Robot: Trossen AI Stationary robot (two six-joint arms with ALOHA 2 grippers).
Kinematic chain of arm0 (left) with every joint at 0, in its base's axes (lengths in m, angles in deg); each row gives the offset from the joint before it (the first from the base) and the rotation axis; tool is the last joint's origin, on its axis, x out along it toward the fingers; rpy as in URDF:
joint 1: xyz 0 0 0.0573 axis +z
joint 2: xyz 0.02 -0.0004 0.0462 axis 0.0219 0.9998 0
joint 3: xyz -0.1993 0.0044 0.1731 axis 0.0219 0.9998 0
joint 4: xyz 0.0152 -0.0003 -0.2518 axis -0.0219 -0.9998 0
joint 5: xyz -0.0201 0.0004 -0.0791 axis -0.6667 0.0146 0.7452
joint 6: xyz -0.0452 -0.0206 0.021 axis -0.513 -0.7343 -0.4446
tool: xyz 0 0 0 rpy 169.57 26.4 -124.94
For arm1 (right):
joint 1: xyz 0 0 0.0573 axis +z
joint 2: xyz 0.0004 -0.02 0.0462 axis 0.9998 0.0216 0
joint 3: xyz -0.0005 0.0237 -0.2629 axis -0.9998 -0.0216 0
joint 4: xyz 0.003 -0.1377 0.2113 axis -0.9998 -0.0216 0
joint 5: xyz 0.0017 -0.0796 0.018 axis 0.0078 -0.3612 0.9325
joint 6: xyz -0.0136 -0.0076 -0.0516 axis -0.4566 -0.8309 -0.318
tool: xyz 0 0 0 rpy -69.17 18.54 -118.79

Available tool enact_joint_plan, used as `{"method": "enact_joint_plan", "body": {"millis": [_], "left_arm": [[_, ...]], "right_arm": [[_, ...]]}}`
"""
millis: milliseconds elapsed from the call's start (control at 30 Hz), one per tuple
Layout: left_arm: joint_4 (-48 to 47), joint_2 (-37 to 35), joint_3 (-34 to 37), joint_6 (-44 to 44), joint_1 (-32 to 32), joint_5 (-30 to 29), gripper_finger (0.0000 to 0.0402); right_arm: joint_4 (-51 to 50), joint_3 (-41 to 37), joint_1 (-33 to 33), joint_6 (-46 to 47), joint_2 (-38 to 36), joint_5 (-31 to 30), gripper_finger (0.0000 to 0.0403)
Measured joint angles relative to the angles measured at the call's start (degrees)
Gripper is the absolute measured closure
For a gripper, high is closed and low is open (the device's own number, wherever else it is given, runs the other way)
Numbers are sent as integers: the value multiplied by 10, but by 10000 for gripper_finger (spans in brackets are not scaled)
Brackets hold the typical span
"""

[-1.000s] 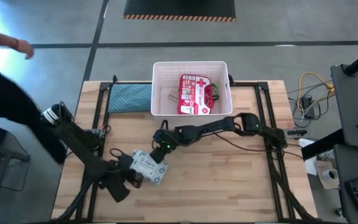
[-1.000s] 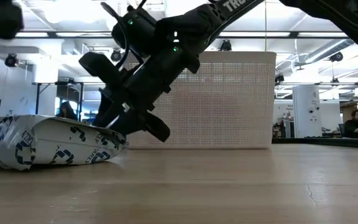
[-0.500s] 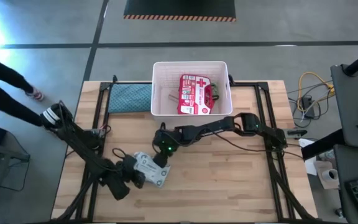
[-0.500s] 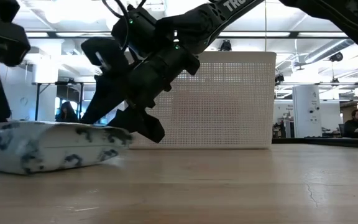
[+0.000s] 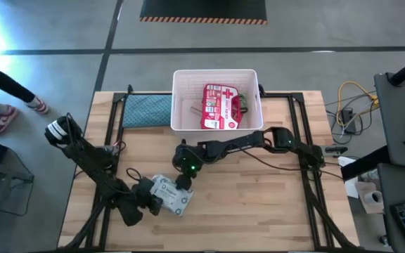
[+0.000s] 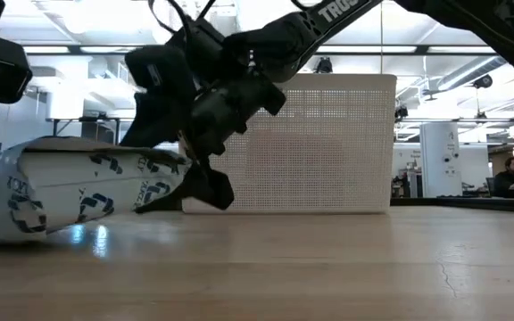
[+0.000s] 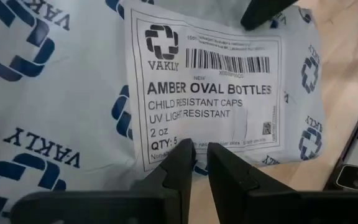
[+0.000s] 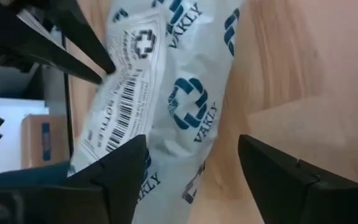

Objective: Pick & place medical supplies in basket/bin
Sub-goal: Put the white mailer bag in the white bin

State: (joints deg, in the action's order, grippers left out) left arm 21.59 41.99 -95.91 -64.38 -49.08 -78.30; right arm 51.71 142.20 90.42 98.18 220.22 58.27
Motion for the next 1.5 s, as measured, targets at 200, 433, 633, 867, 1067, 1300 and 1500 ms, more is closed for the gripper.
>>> {"method": "enact_joint_plan", "body": {"millis": [200, 433, 633, 867, 1067, 1300, 1500], "left_arm": [[-9, 0, 1, 0, 0, 3, 364], [-19, 1, 2, 0, -1, 10, 364], [-20, 1, 2, 0, 0, 0, 364], [-37, 3, 4, -1, 8, -41, 364], [-37, 1, -13, 11, 18, -54, 364], [-82, 0, -47, 32, 21, -56, 364], [-138, 0, -86, 40, 20, -60, 364]], "right_arm": [[43, 0, 14, 37, 13, 57, 143], [82, 13, 27, 62, 15, 76, 139], [85, 40, 32, 71, 15, 75, 154], [89, 53, 40, 70, 14, 47, 191], [77, 50, 40, 89, 12, 21, 235], [66, 61, 30, 124, 11, 24, 231], [-21, 106, 23, 123, 11, 19, 190]]}}
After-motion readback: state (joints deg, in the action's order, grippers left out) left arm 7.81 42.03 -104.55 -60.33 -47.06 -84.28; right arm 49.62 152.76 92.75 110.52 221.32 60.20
